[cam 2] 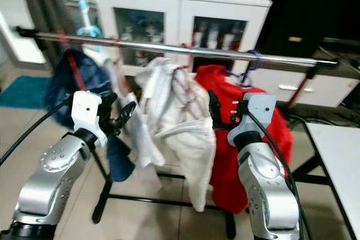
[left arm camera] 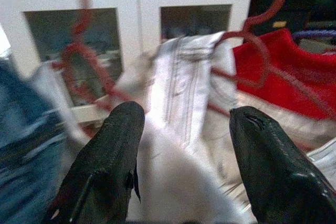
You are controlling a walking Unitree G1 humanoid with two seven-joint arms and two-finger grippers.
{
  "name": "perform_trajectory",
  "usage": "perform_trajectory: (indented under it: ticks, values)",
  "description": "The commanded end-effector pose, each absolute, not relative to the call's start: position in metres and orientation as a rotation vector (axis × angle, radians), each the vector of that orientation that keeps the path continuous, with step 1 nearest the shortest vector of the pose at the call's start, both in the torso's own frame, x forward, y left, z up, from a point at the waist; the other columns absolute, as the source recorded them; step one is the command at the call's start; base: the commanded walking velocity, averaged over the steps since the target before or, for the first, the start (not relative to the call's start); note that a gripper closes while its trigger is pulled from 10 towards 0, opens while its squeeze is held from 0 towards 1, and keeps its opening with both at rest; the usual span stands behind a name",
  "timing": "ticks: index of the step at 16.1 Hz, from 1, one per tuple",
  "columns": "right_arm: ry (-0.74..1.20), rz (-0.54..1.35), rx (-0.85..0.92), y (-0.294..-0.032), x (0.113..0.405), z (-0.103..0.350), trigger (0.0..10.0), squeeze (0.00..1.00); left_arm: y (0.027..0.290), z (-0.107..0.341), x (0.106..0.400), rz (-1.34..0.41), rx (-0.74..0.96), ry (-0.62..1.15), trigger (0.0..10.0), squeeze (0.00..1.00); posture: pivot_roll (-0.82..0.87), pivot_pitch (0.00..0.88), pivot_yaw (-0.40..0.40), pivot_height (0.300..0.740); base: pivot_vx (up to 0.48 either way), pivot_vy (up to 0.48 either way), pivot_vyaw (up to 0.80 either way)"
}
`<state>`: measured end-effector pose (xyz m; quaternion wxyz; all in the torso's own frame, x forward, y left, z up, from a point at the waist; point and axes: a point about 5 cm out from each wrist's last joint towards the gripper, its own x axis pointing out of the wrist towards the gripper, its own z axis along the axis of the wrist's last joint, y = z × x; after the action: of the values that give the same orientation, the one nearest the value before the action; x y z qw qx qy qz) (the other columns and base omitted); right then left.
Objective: Hang hanger
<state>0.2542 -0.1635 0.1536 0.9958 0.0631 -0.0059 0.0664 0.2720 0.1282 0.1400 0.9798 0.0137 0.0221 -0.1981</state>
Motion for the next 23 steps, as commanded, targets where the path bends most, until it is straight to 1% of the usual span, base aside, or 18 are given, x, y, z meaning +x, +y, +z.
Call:
perform_trajectory:
  ticks: [1,3,10,12,15,16,18,19,21,22,23]
  values:
    - [-0.005,0.162,0.128,-0.16,0.253,0.154,10.0,1.0,0.126,0.143,0.272,-0.4,0.038,0.035,10.0,0.0,-0.01,0.0,-0.019,0.74,0.0,0.0,0.0]
    - [0.001,0.15,0.12,-0.159,0.253,0.152,10.0,1.0,0.126,0.143,0.273,-0.398,0.052,0.032,10.0,0.0,0.0,0.0,-0.022,0.74,0.0,0.0,0.0]
    - [-0.027,0.101,0.121,-0.166,0.261,0.158,10.0,1.0,0.127,0.143,0.276,-0.381,0.079,0.03,10.0,0.0,0.0,0.0,-0.035,0.74,0.0,-0.374,0.8]
    - [-0.044,0.064,0.117,-0.169,0.265,0.162,10.0,1.0,0.126,0.144,0.278,-0.397,0.096,0.032,10.0,0.0,0.0,0.0,-0.042,0.74,0.0,-0.152,0.23]
    - [-0.03,0.026,0.089,-0.174,0.268,0.162,10.0,1.0,0.12,0.145,0.275,-0.477,0.124,0.037,10.0,0.0,0.0,0.0,-0.042,0.74,0.0,0.0,0.0]
    - [-0.025,-0.036,0.068,-0.182,0.271,0.168,10.0,1.0,0.114,0.143,0.269,-0.575,0.143,0.056,10.0,0.0,0.01,0.0,-0.042,0.74,0.0,0.0,0.0]
    - [-0.028,-0.05,0.066,-0.185,0.272,0.17,10.0,1.0,0.114,0.142,0.268,-0.594,0.146,0.067,10.0,0.0,0.01,0.0,-0.042,0.74,0.0,0.0,0.0]
    - [-0.029,-0.096,0.041,-0.194,0.276,0.179,10.0,1.0,0.115,0.14,0.267,-0.648,0.189,0.089,10.0,0.0,0.01,0.0,-0.04,0.74,0.0,0.0,0.0]
    - [-0.014,-0.137,0.0,-0.207,0.281,0.189,10.0,1.0,0.115,0.143,0.266,-0.71,0.195,0.099,10.0,0.0,0.01,0.0,-0.04,0.74,0.0,0.0,0.0]
    - [0.028,-0.148,-0.035,-0.223,0.286,0.195,10.0,1.0,0.112,0.149,0.264,-0.798,0.152,0.098,10.0,0.0,0.01,0.0,-0.043,0.74,0.0,0.0,0.0]
    - [0.048,-0.148,-0.04,-0.227,0.287,0.197,10.0,1.0,0.111,0.152,0.263,-0.832,0.136,0.097,10.0,0.0,0.01,0.0,-0.044,0.74,0.0,0.0,0.0]
